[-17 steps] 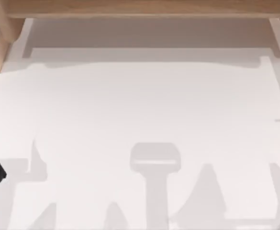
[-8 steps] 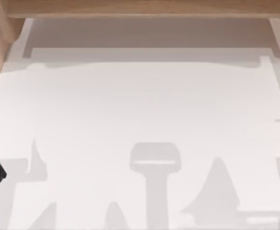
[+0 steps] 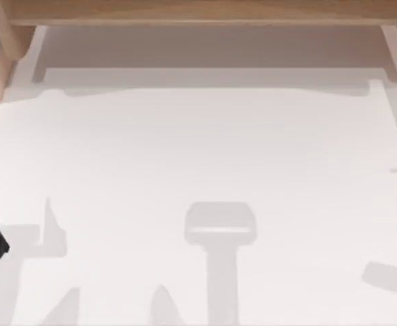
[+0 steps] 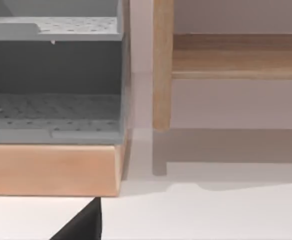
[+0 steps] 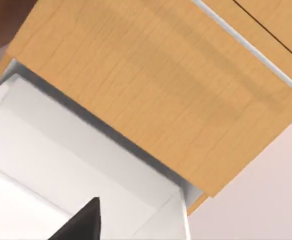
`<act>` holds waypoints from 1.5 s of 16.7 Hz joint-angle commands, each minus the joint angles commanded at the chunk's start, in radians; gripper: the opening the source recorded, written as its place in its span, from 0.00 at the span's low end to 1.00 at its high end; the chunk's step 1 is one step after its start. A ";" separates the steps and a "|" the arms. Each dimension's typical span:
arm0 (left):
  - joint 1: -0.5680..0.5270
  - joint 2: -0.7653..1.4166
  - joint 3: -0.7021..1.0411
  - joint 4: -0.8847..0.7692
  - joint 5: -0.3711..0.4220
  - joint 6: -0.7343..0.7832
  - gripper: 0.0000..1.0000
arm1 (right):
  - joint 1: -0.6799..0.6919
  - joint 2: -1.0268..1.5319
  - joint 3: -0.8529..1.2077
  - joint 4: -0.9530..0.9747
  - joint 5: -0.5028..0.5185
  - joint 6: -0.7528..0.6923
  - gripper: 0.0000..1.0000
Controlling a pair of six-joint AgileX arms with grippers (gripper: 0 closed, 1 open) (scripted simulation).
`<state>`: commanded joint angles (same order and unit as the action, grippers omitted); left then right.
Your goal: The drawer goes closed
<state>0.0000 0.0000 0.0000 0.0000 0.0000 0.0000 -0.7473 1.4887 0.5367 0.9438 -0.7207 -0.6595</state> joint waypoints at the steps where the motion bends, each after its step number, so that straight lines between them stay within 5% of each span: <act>1: 0.000 0.000 0.000 0.000 0.000 0.000 1.00 | -0.007 0.065 -0.011 0.074 -0.003 -0.104 1.00; 6: 0.000 0.000 0.000 0.000 0.000 0.000 1.00 | -0.019 0.353 -0.066 0.418 -0.005 -0.587 1.00; 10: 0.000 0.000 0.000 0.000 0.000 0.000 1.00 | -0.007 0.500 -0.094 0.607 0.002 -0.824 1.00; 25: 0.000 0.000 0.000 0.000 0.000 0.000 1.00 | 0.058 0.572 -0.024 0.615 0.065 -0.893 1.00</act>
<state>0.0000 0.0000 0.0000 0.0000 0.0000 0.0000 -0.6888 2.0607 0.5131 1.5589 -0.6554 -1.5528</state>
